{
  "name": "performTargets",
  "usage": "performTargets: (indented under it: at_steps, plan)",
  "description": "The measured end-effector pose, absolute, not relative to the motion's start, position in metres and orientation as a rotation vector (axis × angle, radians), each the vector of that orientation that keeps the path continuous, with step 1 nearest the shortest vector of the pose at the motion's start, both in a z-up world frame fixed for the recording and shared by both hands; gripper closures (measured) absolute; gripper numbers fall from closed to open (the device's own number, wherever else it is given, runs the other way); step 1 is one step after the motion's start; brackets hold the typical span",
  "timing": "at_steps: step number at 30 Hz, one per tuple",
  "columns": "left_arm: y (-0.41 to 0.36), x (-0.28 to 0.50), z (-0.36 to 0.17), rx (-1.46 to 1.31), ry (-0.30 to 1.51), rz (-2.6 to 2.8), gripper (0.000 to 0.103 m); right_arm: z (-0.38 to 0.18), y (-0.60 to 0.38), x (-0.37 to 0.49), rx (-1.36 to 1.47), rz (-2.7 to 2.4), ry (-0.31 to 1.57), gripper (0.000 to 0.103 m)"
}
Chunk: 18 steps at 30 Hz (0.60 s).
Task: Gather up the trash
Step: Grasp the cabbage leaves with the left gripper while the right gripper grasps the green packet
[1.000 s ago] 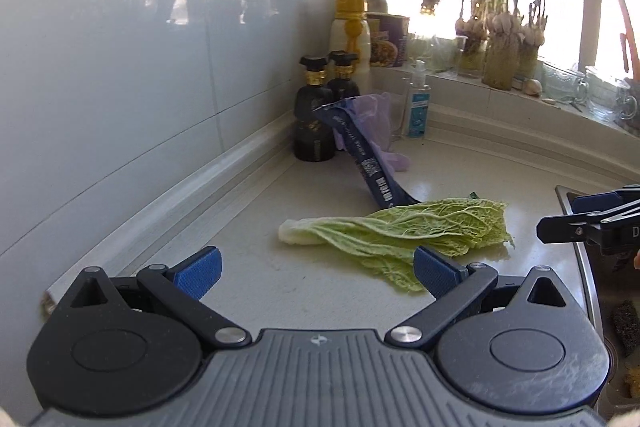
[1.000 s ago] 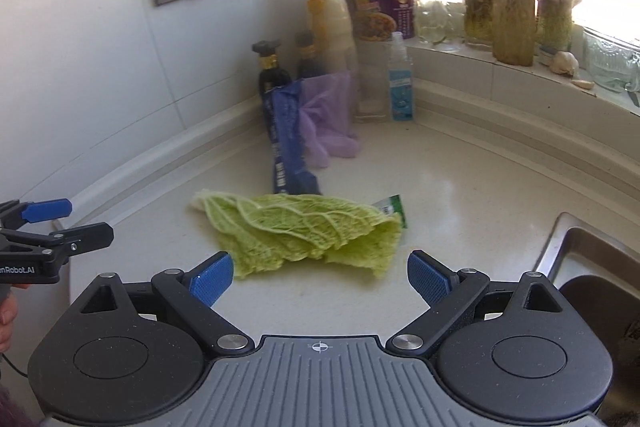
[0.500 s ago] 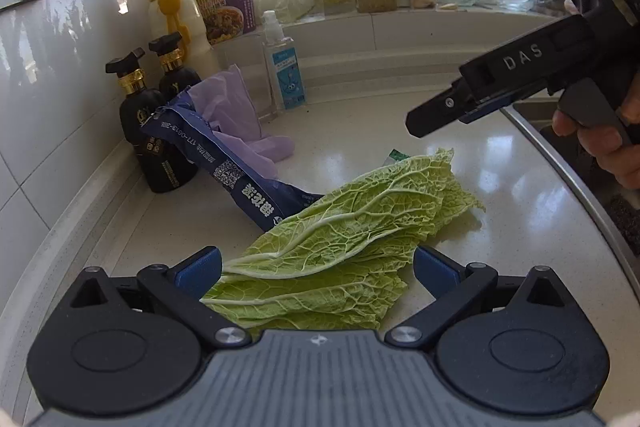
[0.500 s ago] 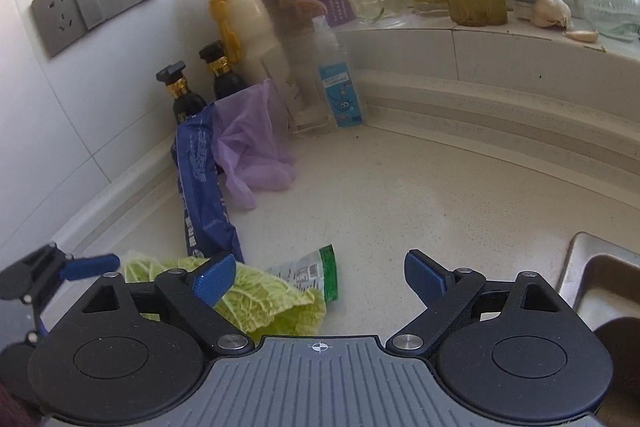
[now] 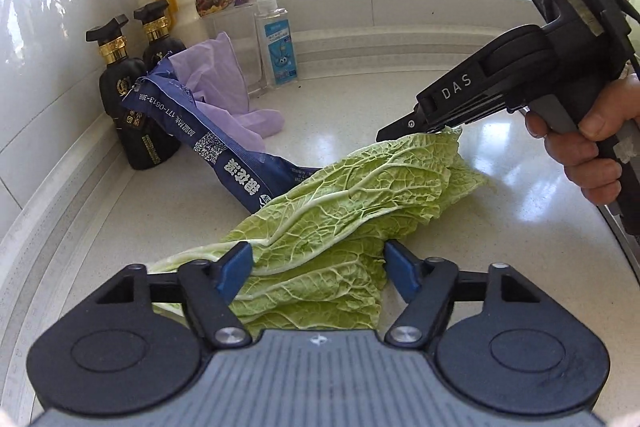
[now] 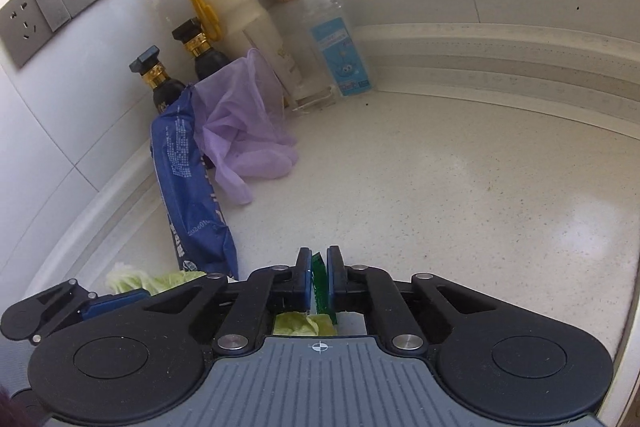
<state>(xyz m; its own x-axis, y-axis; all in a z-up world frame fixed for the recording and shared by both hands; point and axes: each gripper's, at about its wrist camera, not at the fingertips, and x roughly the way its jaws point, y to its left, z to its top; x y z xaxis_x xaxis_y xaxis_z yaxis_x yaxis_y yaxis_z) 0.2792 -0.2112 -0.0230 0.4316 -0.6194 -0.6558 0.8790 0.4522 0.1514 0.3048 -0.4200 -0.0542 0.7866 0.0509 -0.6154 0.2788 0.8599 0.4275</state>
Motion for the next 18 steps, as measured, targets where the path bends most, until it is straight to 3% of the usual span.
performTargets:
  at_steps: [3,6,7,18]
  plan:
    - [-0.214,0.271,-0.024,0.544,0.549,-0.988,0.063,-0.054,-0.42,0.302,0.555,-0.139,0.657,0.101]
    - [-0.219,0.263,-0.025,0.576,0.527,-0.972,0.075,-0.053,-0.42,0.297,0.566,-0.141,0.641,0.102]
    - [-0.219,0.261,-0.025,0.584,0.522,-0.971,0.084,-0.052,-0.419,0.294,0.567,-0.144,0.637,0.102]
    - [-0.198,0.243,-0.01,0.559,0.502,-0.962,0.092,-0.041,-0.421,0.258,0.572,-0.164,0.625,0.103]
